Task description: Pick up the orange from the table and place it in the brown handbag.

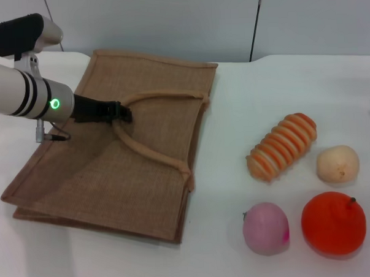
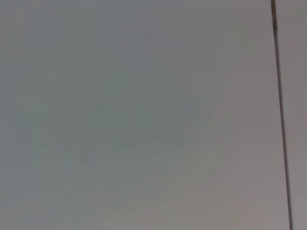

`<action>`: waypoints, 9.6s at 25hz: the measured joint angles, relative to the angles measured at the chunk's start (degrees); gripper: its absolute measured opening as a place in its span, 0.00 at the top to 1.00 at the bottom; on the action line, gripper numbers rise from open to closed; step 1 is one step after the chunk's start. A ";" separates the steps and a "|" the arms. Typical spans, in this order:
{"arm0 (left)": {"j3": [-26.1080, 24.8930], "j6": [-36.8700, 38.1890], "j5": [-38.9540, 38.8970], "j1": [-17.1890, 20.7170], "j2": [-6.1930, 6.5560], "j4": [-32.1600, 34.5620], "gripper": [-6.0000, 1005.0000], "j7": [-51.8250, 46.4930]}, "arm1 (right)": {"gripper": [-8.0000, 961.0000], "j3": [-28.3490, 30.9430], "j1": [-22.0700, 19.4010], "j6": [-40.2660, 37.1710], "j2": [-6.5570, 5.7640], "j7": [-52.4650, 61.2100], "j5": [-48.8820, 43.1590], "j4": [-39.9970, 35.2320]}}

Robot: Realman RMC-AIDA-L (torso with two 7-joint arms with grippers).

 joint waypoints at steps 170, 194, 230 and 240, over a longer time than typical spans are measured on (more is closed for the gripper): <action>-1.02 -53.31 -71.69 13.83 0.96 1.60 0.87 32.94 | 0.89 -16.14 22.36 9.67 0.25 13.86 -45.31 6.80; -5.35 -40.74 -73.25 18.36 2.11 -3.04 0.87 39.59 | 0.26 4.35 7.94 -6.03 -0.09 8.29 -45.18 3.96; -6.24 -18.89 -93.21 19.08 -2.92 -16.66 0.47 98.79 | 0.08 25.05 -4.63 -7.64 0.87 -2.85 -18.55 -0.42; -6.24 -18.51 -97.62 18.94 -3.04 -20.75 0.47 114.85 | 0.08 24.71 -5.11 -7.50 0.88 -2.99 -15.73 -0.42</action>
